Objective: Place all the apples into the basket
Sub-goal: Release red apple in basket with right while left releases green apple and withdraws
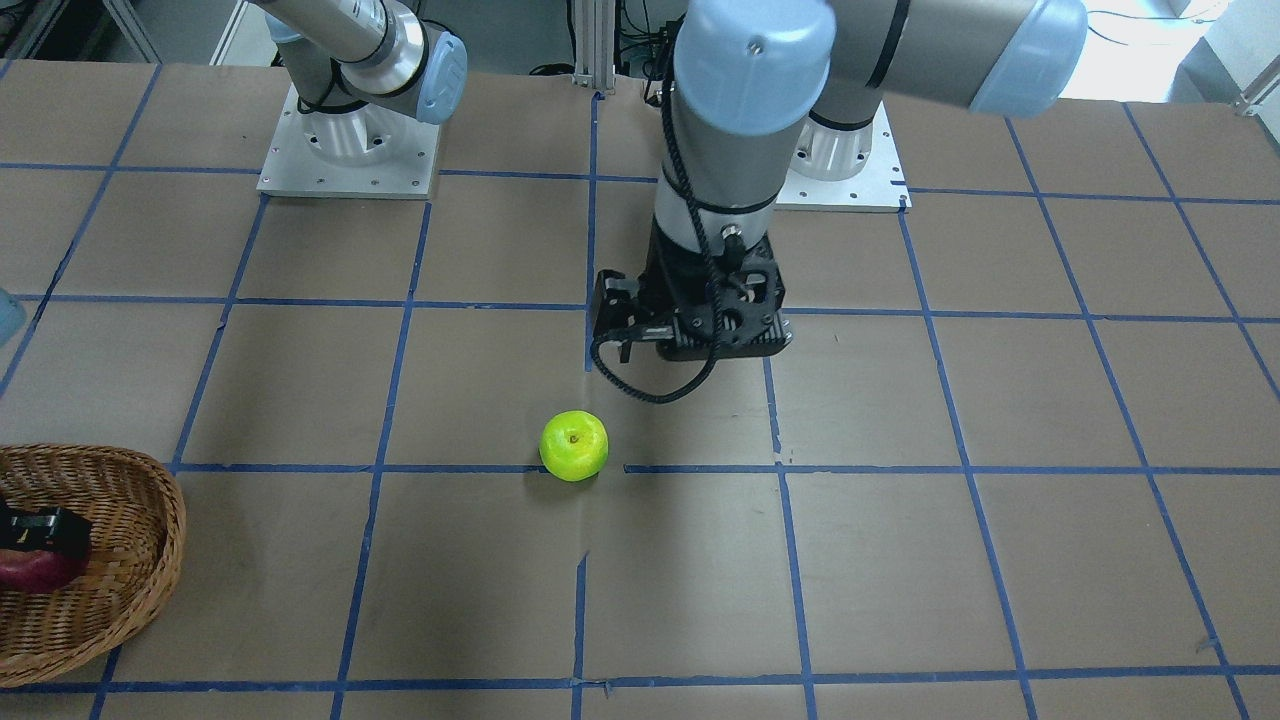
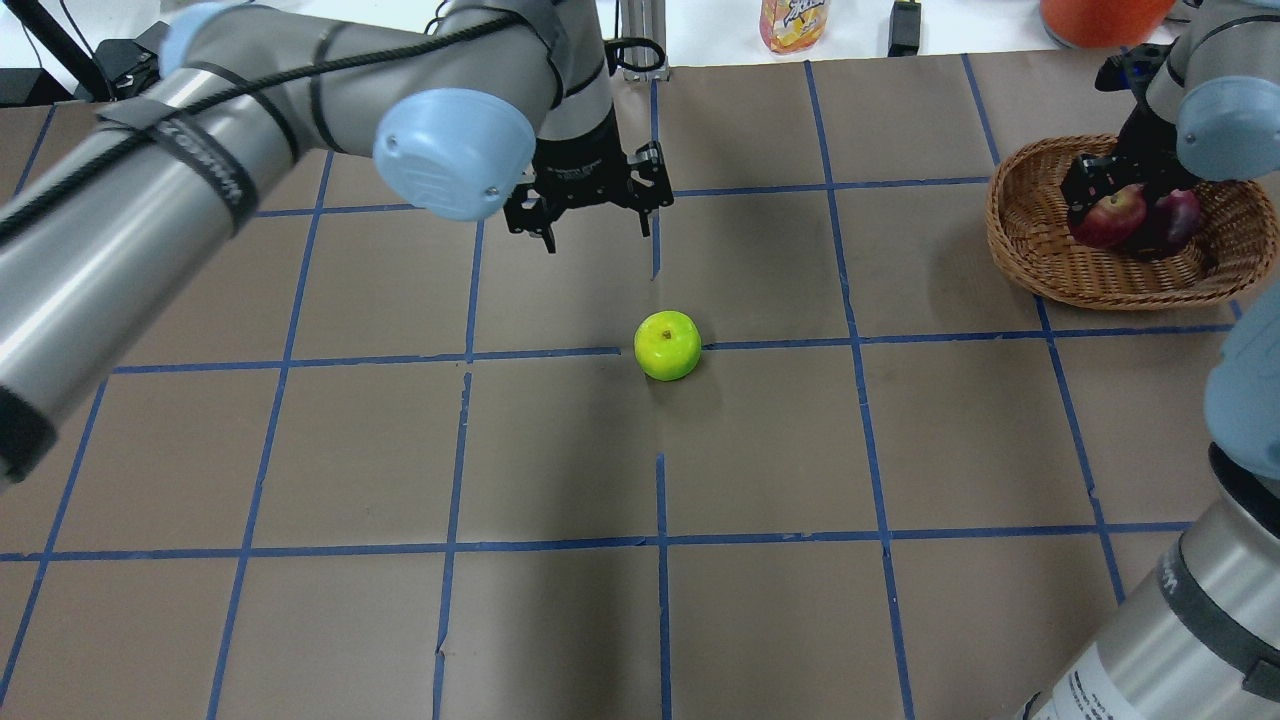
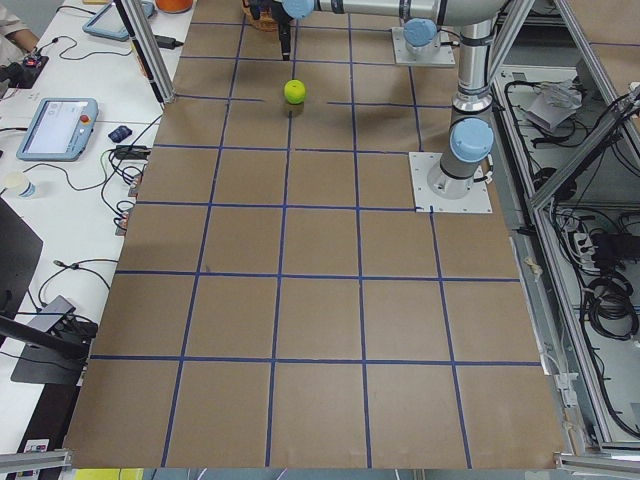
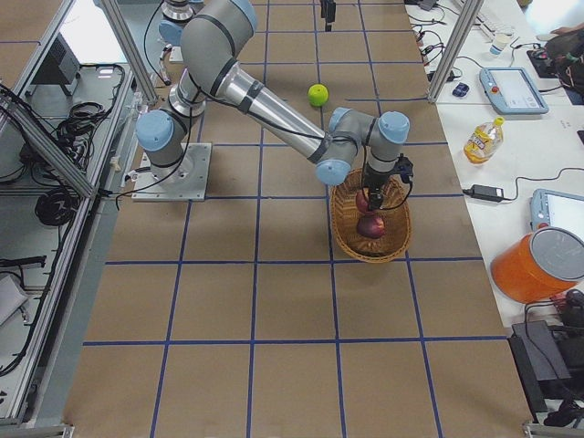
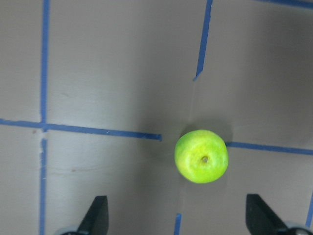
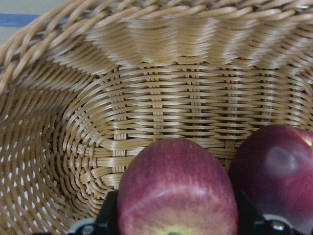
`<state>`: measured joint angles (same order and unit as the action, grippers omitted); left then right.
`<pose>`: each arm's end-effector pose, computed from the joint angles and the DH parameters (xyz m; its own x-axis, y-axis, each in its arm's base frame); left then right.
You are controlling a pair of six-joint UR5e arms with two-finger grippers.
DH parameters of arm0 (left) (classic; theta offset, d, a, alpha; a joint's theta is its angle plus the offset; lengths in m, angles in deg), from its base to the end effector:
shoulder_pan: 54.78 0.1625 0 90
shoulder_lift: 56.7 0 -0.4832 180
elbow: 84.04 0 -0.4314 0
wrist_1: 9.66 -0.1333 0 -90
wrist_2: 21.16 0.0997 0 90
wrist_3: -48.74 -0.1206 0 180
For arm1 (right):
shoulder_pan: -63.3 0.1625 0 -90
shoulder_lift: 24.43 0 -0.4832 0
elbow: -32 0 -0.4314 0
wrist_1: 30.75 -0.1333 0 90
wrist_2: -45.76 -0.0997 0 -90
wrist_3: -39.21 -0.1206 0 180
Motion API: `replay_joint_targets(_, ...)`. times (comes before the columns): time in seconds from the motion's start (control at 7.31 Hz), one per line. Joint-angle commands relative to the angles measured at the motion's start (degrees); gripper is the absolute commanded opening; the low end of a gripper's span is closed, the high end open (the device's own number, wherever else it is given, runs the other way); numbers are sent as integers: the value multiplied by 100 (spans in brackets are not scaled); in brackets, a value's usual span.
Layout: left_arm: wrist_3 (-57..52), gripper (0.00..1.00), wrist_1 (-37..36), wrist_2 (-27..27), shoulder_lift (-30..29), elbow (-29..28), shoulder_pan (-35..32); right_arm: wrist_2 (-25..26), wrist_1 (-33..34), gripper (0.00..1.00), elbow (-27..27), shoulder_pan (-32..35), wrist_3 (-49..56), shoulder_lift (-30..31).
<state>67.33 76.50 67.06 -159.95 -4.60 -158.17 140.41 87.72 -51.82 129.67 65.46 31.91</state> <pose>-0.2824 -0.5945 0.4941 -0.9953 -0.0901 0.0358 -0.0905 0.9959 -0.0091 -0.1884 -0.7387 0.2472 -0.9957 -0.0457 0.0803 -0.0442 0.9988 0.0204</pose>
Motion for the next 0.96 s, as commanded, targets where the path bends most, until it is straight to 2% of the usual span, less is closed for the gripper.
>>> replay_joint_targets(0.0, -1395, 100, 969, 20, 821, 53, 659, 79, 53, 0, 32, -1, 64, -88)
replay_joint_targets(0.14, -1767, 100, 921, 3, 1033, 211, 879, 106, 62, 14, 145, -1, 64, -96)
replay_joint_targets(0.27, -1788, 100, 720, 20, 1209, 447, 925, 289, 53, 32, 216, -1, 64, -105)
replay_joint_targets(0.41, -1788, 100, 335, 55, 1368, 789, 926, 596, -8, 40, 208, -1, 73, -88)
replay_joint_targets(0.55, -1805, 100, 9, 55, 1526, 1106, 943, 686, -26, 91, 173, -19, 90, -88)
replay_joint_targets(0.68, -1823, 100, -420, 55, 1606, 1309, 978, 713, -43, 100, 138, -36, 82, -88)
replay_joint_targets(0.82, -1815, 100, -677, 55, 1607, 1389, 987, 713, -96, 100, 129, -37, 73, -62)
